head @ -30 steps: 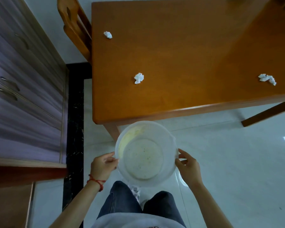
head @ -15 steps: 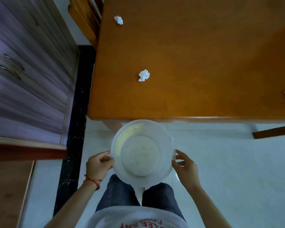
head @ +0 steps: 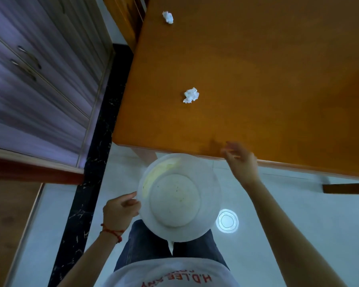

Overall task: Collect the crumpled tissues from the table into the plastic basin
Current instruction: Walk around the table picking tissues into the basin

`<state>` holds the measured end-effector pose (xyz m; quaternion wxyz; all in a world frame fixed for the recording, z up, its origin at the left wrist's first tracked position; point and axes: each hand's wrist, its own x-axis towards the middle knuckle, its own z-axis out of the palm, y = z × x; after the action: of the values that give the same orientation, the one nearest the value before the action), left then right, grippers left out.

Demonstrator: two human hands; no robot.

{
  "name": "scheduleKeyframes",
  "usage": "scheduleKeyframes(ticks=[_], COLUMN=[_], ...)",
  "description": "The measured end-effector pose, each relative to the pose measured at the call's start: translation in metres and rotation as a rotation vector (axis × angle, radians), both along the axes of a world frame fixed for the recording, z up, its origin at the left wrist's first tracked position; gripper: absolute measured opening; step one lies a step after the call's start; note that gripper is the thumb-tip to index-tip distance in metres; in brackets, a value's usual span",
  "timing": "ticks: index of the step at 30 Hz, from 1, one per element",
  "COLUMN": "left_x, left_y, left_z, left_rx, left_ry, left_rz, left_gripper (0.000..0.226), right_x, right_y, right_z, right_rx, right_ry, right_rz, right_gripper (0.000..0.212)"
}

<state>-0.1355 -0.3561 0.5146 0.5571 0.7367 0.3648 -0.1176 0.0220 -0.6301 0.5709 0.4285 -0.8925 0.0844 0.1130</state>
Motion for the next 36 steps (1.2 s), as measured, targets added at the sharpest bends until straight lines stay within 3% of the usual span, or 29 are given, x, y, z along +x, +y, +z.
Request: scheduleKeyframes(ticks=[4, 9, 17, 22, 31, 36], left_x=[-0.005, -0.008, -0.007, -0.008, -0.004, -0.003], left_y=[-0.006, -0.011, -0.011, -0.01, -0.008, -0.004], left_z=[-0.003, -0.006, -0.006, -0.006, -0.003, -0.006], left_rx=[0.003, 0.005, 0.033, 0.086, 0.038, 0.043], left_ry=[0.008, 0.014, -0.006, -0.011, -0.015, -0.062], left_rz=[0.027, 0.06, 0.062, 0.039, 0.019, -0.017], left_gripper=[0.053, 0.051, 0.047, 0.035, 0.05, 0.048], right_x=[0.074, 0.135, 0.154, 0.139, 0.029, -0.057], right_y=[0.038, 0.08, 0.101, 0.09, 0.073, 0.059], right_z=[-0.008, -0.025, -0.042, -0.046, -0.024, -0.029], right_rx=[-0.02, -0.191, -0.42, -0.418, -0.153, -0.098], right_ry=[-0.142, -0.263, -0.223, -0.331, -0.518, -0.385], right_rz=[0.09, 0.306, 0.532, 0.549, 0.482, 0.429], right_gripper=[0.038, 0.047, 0.04, 0.029, 0.013, 0.021])
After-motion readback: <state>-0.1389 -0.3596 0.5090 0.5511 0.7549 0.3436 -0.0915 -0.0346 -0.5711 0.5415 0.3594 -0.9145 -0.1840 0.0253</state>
